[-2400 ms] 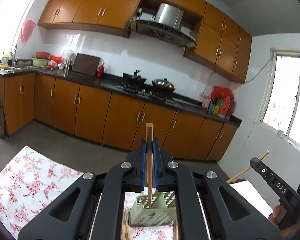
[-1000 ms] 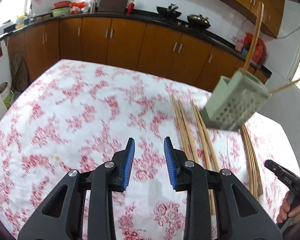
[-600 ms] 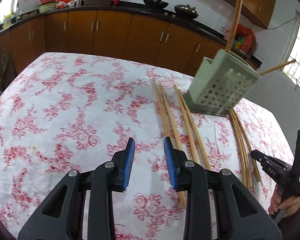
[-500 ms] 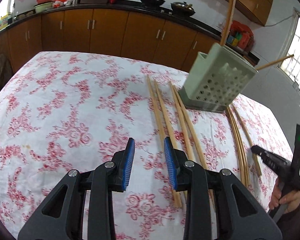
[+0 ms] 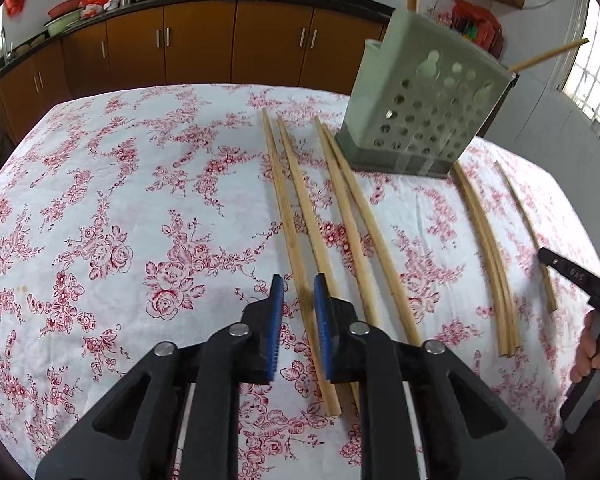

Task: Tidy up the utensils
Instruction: 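Grasp another chopstick with the right gripper while the left gripper grasps one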

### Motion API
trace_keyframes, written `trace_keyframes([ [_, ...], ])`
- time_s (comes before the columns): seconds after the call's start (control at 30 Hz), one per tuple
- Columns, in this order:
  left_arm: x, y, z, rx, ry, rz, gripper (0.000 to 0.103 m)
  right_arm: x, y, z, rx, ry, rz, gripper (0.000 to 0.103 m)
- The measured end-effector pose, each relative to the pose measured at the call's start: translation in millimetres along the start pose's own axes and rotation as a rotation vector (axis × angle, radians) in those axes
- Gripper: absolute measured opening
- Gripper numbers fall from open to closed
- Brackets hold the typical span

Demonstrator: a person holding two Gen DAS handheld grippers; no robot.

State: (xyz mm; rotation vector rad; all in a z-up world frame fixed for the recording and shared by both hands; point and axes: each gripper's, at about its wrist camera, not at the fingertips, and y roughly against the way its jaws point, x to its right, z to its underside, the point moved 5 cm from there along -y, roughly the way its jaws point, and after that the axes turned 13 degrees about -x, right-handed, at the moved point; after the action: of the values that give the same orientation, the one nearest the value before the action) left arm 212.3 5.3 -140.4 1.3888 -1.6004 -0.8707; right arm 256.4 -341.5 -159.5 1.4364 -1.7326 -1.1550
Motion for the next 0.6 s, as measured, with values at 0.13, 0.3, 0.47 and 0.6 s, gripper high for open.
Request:
trace_keyframes([
  [0.13, 3.5, -4.6, -1.6, 0.009, -0.005, -0.045, 0.008, -4.1, 0.8, 1.0, 0.002, 0.011, 0.004, 0.008],
  [0.3, -13.7, -6.0, -9.2, 0.019, 0.041, -0.08, 0.007, -17.9, -3.7, -2.3, 0.003, 0.052, -0.022, 0.008],
  [0.47, -52.7, -4.2, -21.8, 0.032, 0.115, -0.133, 0.007, -30.6, -5.0, -3.1, 0.006, 0.091, -0.049, 0.008],
  [0.6, -74.2, -2.6, -28.7, 0.039, 0.132, -0.131, 0.007, -36.6, -7.0, -8.5, 0.011, 0.104, -0.062, 0.008],
])
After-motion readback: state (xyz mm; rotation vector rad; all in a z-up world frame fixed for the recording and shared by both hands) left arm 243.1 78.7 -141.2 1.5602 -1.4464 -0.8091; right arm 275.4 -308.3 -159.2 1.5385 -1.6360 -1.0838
